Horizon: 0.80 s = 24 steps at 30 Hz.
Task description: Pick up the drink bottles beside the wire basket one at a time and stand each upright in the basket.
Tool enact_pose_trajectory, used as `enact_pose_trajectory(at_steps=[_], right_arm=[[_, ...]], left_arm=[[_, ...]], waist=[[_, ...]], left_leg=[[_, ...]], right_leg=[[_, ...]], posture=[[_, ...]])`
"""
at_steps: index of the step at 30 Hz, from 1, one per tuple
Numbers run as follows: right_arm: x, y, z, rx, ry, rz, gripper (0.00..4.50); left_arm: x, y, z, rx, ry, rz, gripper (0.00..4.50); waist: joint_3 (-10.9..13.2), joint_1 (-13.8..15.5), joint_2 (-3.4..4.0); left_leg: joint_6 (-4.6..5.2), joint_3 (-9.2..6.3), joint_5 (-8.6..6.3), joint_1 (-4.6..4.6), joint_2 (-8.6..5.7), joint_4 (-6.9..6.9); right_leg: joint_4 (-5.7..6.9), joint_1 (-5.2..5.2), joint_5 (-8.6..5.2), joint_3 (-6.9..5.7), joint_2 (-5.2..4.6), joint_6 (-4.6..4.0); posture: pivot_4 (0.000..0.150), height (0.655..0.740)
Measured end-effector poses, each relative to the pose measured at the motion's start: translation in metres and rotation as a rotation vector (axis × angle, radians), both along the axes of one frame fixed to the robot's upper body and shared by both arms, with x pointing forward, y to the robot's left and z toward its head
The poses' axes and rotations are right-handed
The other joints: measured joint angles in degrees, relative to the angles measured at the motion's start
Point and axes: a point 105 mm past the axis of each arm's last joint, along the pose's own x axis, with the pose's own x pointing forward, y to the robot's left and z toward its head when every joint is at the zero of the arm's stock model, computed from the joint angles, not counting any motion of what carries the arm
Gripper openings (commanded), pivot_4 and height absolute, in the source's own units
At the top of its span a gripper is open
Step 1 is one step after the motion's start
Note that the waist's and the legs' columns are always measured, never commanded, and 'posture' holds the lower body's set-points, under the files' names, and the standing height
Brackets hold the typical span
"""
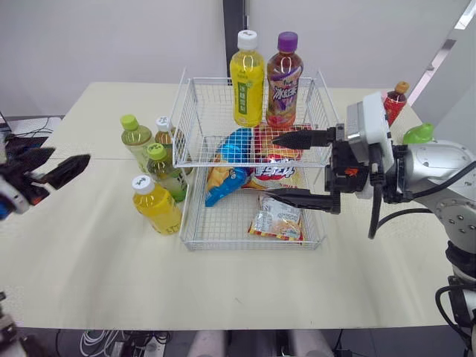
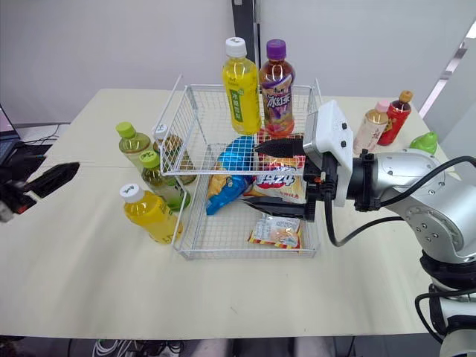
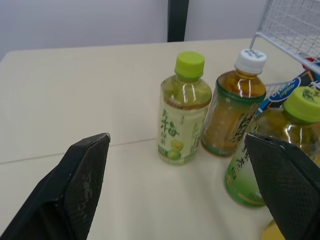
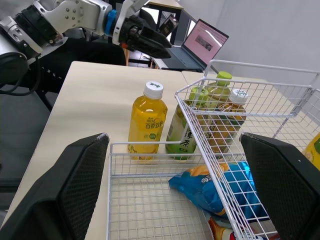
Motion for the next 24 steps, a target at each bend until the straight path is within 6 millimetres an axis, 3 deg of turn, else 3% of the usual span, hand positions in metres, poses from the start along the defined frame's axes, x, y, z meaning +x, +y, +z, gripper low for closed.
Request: enact_pose_trajectory(at_steps=[6,13,22,24], right_arm=[[0.004,0.004,0.003,0.018,0.001,-0.043,4.50],[0.007,0.006,0.002,0.018,0.018,-0.065,4.50],[0.009,0.007,0.003,0.020,0.019,-0.074,4.50],[0.008,0.008,0.005,0.021,0.013,-0.071,4.50]], left_arm=[[0.038,-0.013,0.008,-0.027,-0.053,0.038,4.46],[0.077,-0.018,0.002,-0.034,-0.022,0.073,4.46],[0.111,-0.024,0.001,0.000,-0.007,0.079,4.46],[0.116,-0.027,-0.002,0.000,0.007,0.073,4.06]], waist=[[0.00,-0.66,0.00],[0.00,-0.63,0.00],[0.00,-0.71,-0.01],[0.00,-0.72,-0.01]], left_leg=[[0.00,0.06,0.00,0.06,0.01,-0.06],[0.01,0.08,0.00,0.07,-0.05,-0.08],[0.01,0.09,0.00,0.06,-0.06,-0.09],[0.01,0.09,0.00,0.06,-0.06,-0.08]], right_leg=[[0.02,0.00,0.00,0.02,0.09,0.00],[0.04,-0.01,0.00,0.01,0.09,0.01],[0.03,-0.02,0.00,0.01,0.09,0.02],[0.03,-0.02,0.00,0.01,0.09,0.02]], posture=[[0.150,0.7400],[0.150,0.7400],[0.150,0.7400],[0.150,0.7400]])
